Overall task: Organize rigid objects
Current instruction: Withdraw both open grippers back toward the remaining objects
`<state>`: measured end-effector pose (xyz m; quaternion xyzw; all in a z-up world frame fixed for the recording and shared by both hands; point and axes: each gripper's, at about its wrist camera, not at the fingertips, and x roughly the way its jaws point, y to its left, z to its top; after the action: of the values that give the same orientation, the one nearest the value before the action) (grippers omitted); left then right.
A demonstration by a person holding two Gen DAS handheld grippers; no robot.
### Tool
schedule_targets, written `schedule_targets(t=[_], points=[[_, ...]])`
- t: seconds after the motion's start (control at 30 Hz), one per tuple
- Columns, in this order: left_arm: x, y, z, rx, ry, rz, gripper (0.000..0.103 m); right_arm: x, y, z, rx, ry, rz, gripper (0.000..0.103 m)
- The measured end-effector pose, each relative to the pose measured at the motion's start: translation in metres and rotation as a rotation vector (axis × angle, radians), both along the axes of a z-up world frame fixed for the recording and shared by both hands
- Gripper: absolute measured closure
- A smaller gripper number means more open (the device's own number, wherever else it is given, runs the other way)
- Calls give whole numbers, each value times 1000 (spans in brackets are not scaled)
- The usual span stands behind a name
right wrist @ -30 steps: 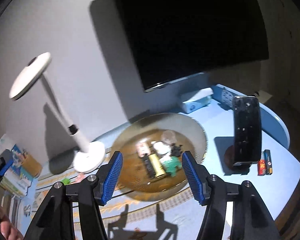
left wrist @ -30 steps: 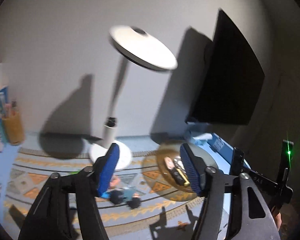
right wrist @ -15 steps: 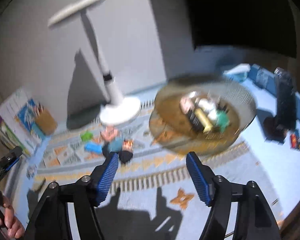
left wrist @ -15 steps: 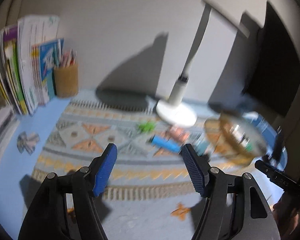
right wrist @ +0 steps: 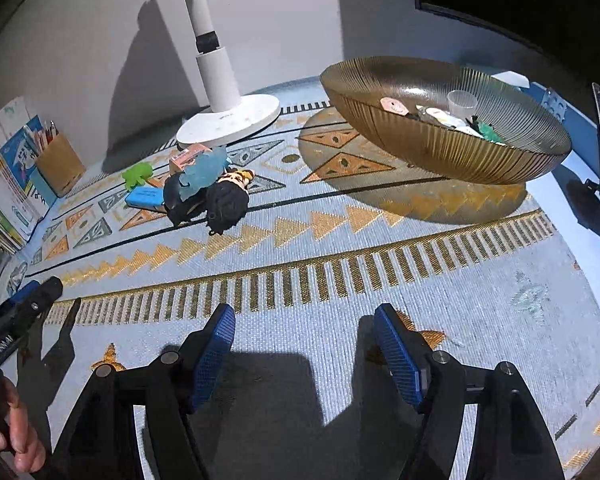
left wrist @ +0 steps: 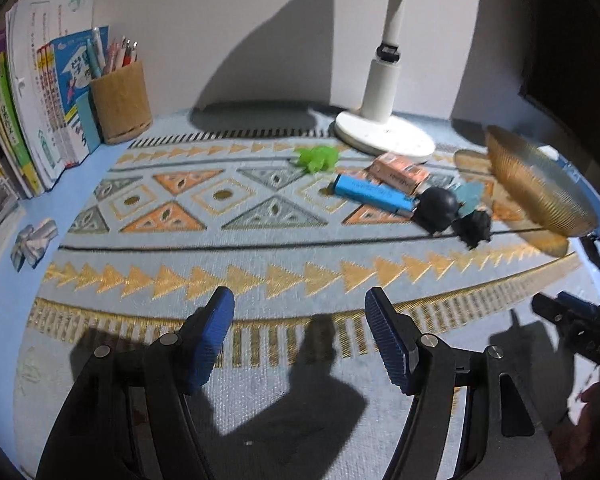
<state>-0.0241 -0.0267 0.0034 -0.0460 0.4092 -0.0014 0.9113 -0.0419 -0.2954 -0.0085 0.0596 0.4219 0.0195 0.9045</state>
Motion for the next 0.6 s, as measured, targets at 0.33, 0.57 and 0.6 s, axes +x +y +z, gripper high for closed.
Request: schedule_targets(t=[0.33, 0.57, 0.6], points=[[0, -4, -1, 19, -2, -15, 37, 1, -6, -1, 46, 4, -18, 25], [1, -6, -3, 25, 8, -30, 37, 2, -4, -3, 32, 13, -17, 25], [1, -7, -3, 27, 10, -34, 37, 3, -4, -3, 31, 15, -16, 25]])
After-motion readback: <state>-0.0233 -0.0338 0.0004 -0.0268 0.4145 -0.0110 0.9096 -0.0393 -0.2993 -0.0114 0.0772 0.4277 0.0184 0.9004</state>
